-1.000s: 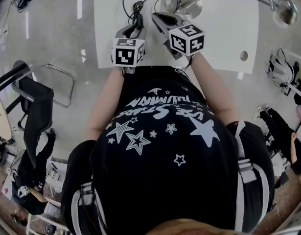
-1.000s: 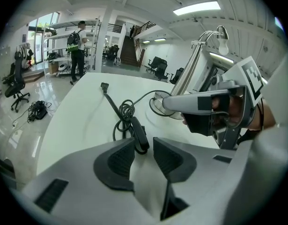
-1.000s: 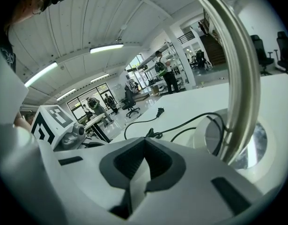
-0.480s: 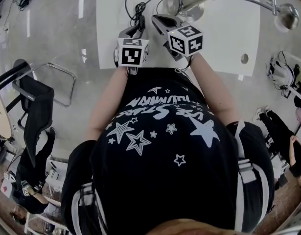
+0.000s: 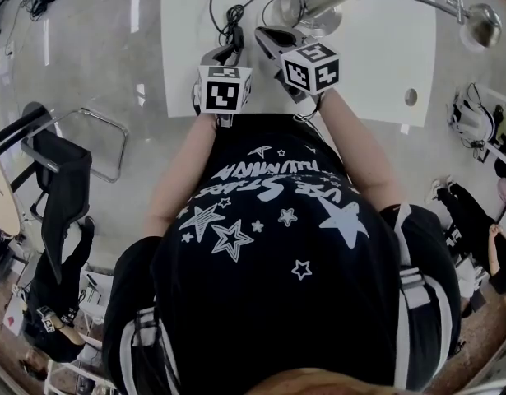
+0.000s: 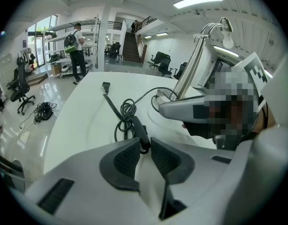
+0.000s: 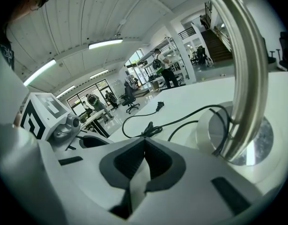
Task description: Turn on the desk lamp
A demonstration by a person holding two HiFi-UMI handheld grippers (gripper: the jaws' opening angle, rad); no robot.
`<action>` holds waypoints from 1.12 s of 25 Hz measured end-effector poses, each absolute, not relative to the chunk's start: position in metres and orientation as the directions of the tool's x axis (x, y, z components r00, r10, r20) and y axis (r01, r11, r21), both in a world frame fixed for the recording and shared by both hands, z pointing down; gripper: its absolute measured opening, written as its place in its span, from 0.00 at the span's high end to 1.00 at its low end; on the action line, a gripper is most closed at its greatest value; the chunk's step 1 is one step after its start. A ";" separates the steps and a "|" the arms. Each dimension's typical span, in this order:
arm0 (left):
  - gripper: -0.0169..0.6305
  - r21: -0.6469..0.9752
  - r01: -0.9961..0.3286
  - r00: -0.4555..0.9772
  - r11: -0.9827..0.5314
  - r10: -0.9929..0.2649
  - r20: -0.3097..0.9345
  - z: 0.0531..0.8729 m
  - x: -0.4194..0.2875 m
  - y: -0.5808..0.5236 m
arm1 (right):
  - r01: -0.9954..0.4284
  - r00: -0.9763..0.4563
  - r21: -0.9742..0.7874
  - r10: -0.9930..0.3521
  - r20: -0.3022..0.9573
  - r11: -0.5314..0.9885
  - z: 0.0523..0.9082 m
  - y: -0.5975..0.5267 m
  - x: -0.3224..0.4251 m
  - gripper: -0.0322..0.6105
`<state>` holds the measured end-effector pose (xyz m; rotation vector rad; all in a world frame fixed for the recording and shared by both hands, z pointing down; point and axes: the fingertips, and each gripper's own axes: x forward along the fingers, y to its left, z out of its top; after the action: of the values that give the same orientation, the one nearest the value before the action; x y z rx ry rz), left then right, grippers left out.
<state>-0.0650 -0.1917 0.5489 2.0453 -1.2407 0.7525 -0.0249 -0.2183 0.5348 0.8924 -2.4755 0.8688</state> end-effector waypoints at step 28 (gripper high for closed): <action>0.85 0.303 -0.878 0.466 -0.372 -0.517 0.718 0.552 -0.069 -0.192 | -0.519 -0.733 -0.427 -0.129 0.667 0.741 0.567 -0.208 -0.058 0.94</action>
<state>-0.0692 -0.1922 0.5520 2.0412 -1.1548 0.6856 -0.0580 -0.2085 0.5670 0.4864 -2.3138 0.8146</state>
